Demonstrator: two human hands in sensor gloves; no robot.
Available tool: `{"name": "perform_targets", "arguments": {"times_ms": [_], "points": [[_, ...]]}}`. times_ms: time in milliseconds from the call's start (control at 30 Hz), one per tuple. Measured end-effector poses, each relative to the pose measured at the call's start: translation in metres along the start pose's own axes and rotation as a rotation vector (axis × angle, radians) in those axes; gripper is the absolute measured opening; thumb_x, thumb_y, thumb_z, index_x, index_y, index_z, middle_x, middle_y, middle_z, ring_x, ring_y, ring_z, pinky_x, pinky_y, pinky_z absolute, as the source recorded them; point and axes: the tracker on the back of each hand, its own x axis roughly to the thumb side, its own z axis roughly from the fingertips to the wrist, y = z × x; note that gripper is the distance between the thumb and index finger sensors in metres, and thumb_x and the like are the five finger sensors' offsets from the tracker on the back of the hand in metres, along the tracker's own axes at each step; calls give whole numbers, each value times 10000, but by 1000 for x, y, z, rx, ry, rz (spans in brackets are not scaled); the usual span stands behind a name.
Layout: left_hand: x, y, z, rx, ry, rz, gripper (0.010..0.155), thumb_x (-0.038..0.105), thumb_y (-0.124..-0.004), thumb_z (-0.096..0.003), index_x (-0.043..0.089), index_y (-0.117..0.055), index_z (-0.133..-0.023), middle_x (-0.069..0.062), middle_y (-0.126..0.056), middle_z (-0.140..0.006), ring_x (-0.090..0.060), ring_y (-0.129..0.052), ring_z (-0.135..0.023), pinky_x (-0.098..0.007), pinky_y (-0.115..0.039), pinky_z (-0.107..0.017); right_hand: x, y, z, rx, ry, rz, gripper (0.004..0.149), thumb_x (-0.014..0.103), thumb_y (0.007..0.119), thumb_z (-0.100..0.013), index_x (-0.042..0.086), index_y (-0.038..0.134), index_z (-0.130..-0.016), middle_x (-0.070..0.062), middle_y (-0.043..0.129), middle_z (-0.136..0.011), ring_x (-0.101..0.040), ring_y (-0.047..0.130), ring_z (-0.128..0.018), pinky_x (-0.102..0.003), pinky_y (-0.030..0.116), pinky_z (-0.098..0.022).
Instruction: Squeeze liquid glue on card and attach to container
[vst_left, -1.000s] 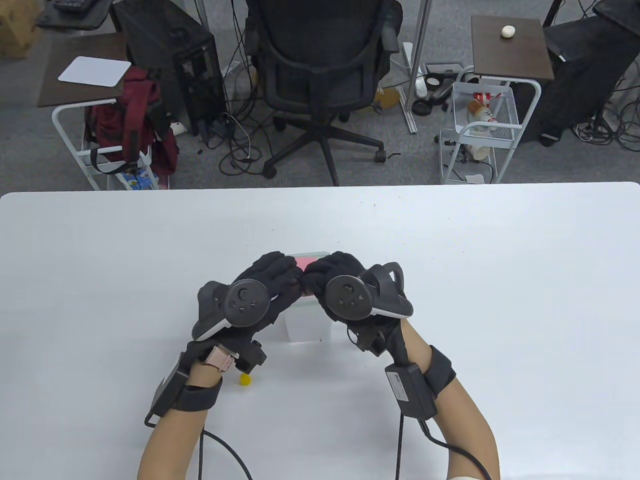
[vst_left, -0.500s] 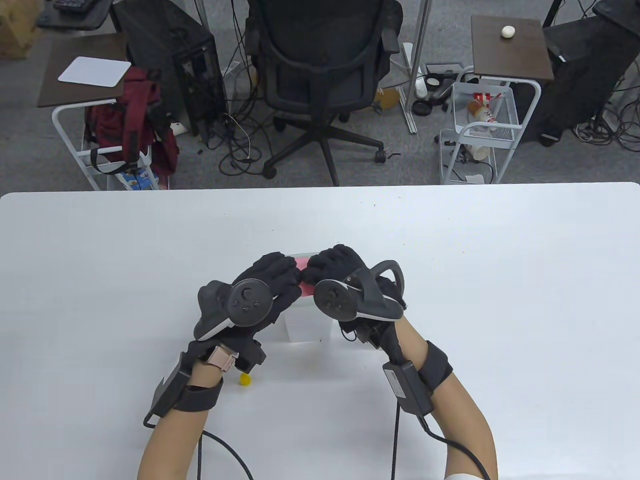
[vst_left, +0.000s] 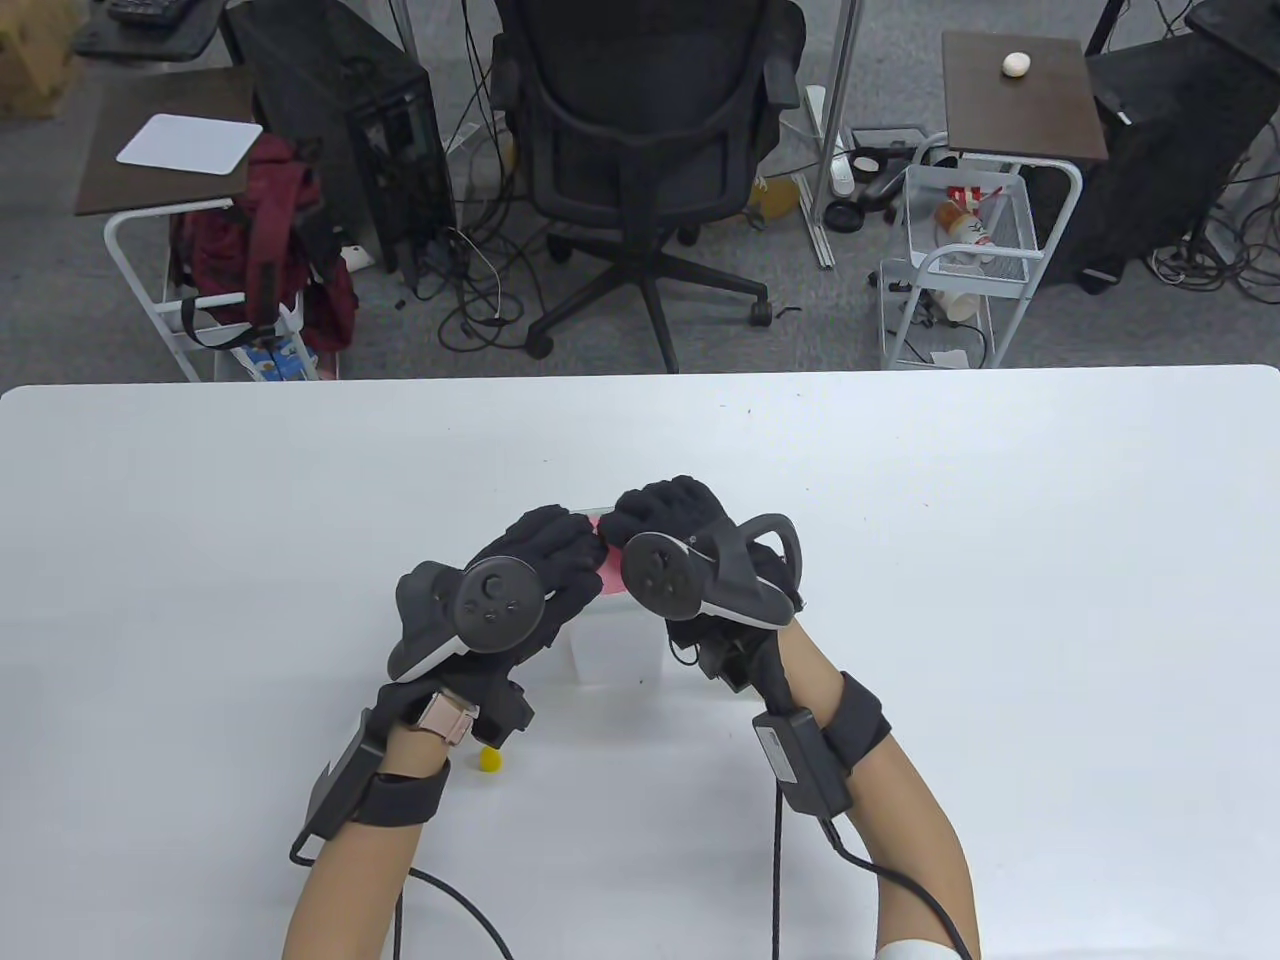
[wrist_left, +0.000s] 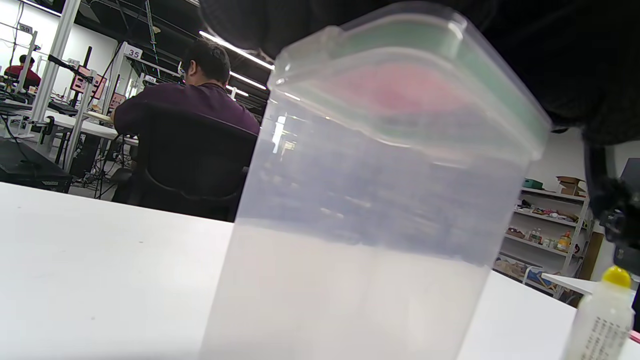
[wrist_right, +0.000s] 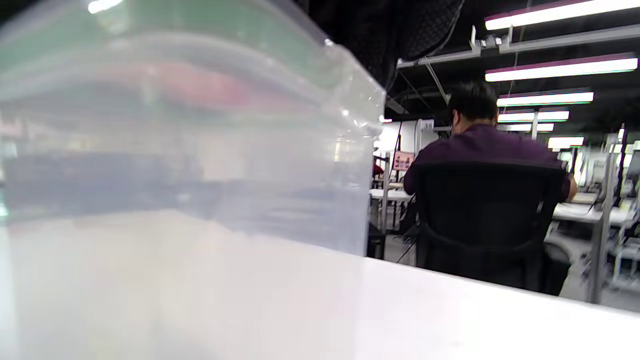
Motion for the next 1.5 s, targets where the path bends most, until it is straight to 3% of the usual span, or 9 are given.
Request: {"name": "perform_targets", "arguments": {"times_ms": [367,467,600,667,833,1233,1333,1400,1500], "points": [[1,0,0,-7,17,-6,434,489,-705,-503,348,-766,-910,135,-735,-1090,-151,-663,-1116,-357,-606,-858,4,-14,31,-9,-137,-110,347,283,699,-509,300,817,-835,74,840,-940,-225,854,-902,-442,670,-786],[1,0,0,-10,22,-4,434,486,-710,-501,350,-766,-909,136,-732,-1091,-150,-663,-1116,-355,-607,-858,1,-18,29,23,-149,-121,343,293,701,-508,320,818,-829,94,846,-939,-207,867,-901,-434,685,-782],[1,-1,0,-7,23,5,434,485,-710,-502,345,-768,-909,134,-733,-1089,-152,-660,-1116,-353,-608,-856,-4,-15,12,-20,-9,-74,361,274,703,-523,302,799,-870,69,821,-972,-231,840,-927,-447,656,-795],[2,-1,0,-6,21,-2,432,485,-710,-502,346,-769,-907,132,-735,-1088,-153,-664,-1113,-353,-610,-854,-2,-8,3,43,15,-36,382,270,692,-534,306,764,-907,76,780,-1012,-226,803,-967,-443,628,-816],[2,-1,0,-2,22,-3,415,484,-711,-503,344,-776,-889,131,-738,-1086,-154,-667,-1111,-356,-609,-853,5,-3,5,11,-21,39,388,257,696,-531,308,757,-910,81,777,-1011,-219,802,-969,-433,631,-819],[2,-1,0,0,25,1,426,480,-713,-504,345,-769,-903,133,-738,-1085,-157,-664,-1113,-357,-603,-855,7,-19,27,20,-163,-18,352,269,703,-502,332,812,-831,107,849,-937,-192,881,-896,-416,706,-776],[2,-1,0,-1,27,5,426,480,-713,-504,345,-768,-904,134,-737,-1086,-153,-661,-1114,-356,-604,-855,1,-20,18,58,-110,-100,347,257,710,-509,327,820,-831,93,850,-941,-205,873,-901,-430,685,-780],[2,-1,0,-1,26,4,427,481,-711,-505,342,-769,-905,132,-734,-1087,-149,-661,-1114,-355,-604,-855,-3,-16,9,0,-4,-34,350,249,709,-516,312,817,-844,81,840,-954,-216,861,-911,-435,674,-785],[2,-1,0,0,23,0,425,482,-710,-505,345,-768,-904,131,-735,-1086,-151,-662,-1113,-357,-604,-853,-4,-6,-2,42,46,-8,382,255,696,-536,320,763,-906,86,790,-1003,-214,816,-956,-431,635,-814]]}}
